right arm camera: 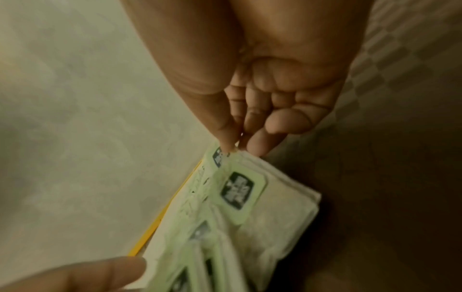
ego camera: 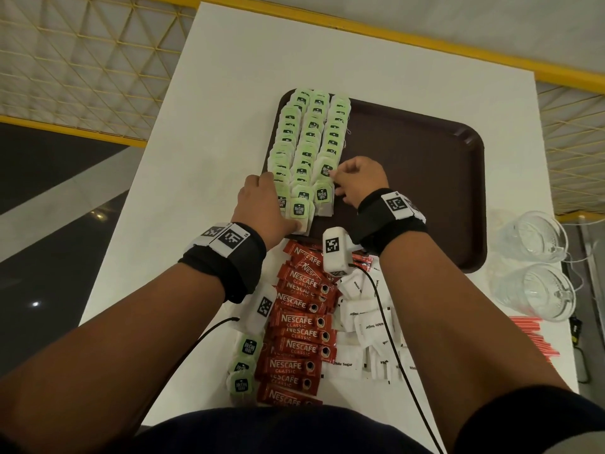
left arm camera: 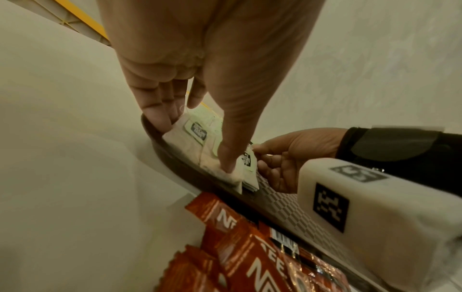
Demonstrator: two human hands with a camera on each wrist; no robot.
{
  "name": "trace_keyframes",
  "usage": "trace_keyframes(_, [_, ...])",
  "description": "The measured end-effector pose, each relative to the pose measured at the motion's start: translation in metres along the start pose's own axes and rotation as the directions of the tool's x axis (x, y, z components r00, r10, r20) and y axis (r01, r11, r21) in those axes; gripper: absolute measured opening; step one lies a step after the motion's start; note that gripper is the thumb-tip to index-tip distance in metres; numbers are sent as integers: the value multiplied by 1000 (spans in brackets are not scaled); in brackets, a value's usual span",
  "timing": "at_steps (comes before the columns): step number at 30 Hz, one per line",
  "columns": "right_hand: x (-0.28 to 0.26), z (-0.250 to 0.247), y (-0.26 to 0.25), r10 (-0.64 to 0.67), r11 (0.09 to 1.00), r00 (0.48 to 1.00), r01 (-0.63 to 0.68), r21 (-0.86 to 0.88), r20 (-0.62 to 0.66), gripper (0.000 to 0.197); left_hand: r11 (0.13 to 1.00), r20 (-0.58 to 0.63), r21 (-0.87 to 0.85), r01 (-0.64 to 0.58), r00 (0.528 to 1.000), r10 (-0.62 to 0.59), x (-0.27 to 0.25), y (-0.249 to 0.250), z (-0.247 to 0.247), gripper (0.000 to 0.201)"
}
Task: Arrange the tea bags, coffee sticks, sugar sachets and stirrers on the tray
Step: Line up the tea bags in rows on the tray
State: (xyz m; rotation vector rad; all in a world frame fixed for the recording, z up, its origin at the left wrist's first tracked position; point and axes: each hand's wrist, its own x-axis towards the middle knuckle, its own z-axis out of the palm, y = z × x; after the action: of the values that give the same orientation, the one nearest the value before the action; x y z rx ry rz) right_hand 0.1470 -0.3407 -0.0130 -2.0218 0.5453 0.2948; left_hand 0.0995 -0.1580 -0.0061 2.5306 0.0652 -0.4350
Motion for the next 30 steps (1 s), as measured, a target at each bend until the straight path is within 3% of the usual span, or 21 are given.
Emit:
trace_keyframes(5, [7, -3, 2, -55, 987, 998, 52, -151, -15, 18, 1000, 1, 0, 2, 1000, -2, 0, 0, 0, 95])
trace_keyframes(10, [6, 0, 4, -26, 990, 1000, 26, -139, 3, 13, 1000, 1, -1, 5, 1000, -5, 0, 0, 0, 96])
trace_keyframes(14, [-1, -5, 3, 4, 984, 998, -14, -178, -58, 26, 1000, 1, -4, 3, 1000, -3, 1, 0, 1, 96])
trace_keyframes(19, [-13, -8, 4, 45, 957, 996, -20, -288, 81, 41, 1000, -4, -9, 3, 1000, -4, 1, 0, 1, 96])
trace_keyframes(23, [-14, -2, 9, 34, 946, 994, 0, -324, 100, 37, 1000, -2, -13, 3, 1000, -3, 1, 0, 1, 96])
trace_keyframes(30, [-12, 1, 14, -23, 975, 999, 32, -222, 45, 20, 1000, 0, -16, -1, 1000, 1, 0, -1, 0, 97])
